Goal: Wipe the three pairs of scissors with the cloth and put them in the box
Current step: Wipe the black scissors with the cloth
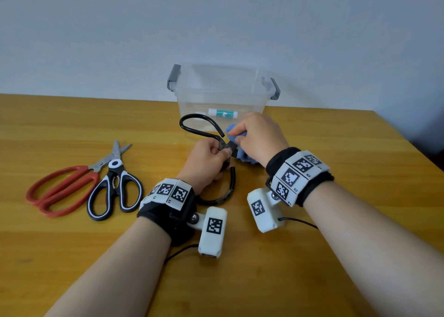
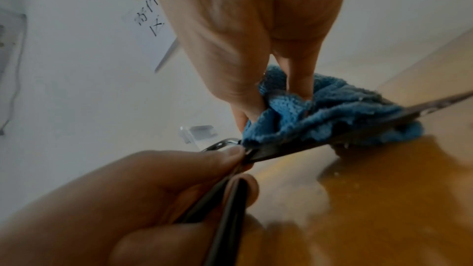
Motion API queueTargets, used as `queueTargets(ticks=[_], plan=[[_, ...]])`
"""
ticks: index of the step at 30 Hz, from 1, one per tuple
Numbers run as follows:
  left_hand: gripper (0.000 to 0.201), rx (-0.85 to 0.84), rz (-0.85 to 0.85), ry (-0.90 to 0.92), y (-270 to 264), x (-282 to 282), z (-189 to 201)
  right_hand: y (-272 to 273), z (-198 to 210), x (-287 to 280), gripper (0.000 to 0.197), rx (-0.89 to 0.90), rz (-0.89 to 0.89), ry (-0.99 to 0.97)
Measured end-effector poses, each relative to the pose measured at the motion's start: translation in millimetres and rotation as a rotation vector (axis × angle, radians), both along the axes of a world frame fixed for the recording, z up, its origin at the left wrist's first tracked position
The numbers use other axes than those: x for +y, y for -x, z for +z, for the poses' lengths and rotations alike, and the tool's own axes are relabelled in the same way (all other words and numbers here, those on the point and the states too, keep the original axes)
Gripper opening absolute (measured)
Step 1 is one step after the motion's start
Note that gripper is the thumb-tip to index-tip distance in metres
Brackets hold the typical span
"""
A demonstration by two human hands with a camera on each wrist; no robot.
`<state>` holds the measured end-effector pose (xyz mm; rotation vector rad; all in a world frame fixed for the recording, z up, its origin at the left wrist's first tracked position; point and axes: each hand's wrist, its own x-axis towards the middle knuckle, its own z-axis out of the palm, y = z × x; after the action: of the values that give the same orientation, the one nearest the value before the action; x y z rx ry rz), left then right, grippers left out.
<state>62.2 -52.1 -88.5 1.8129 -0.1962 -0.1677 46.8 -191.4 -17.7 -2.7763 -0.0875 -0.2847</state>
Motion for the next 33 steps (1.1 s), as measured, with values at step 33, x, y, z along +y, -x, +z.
queueTargets(ticks=[33], plan=[[0.04,0.002,0.006,0.038,4,0,4,19,40,-10,0.028,0.009,0.006,0.005]])
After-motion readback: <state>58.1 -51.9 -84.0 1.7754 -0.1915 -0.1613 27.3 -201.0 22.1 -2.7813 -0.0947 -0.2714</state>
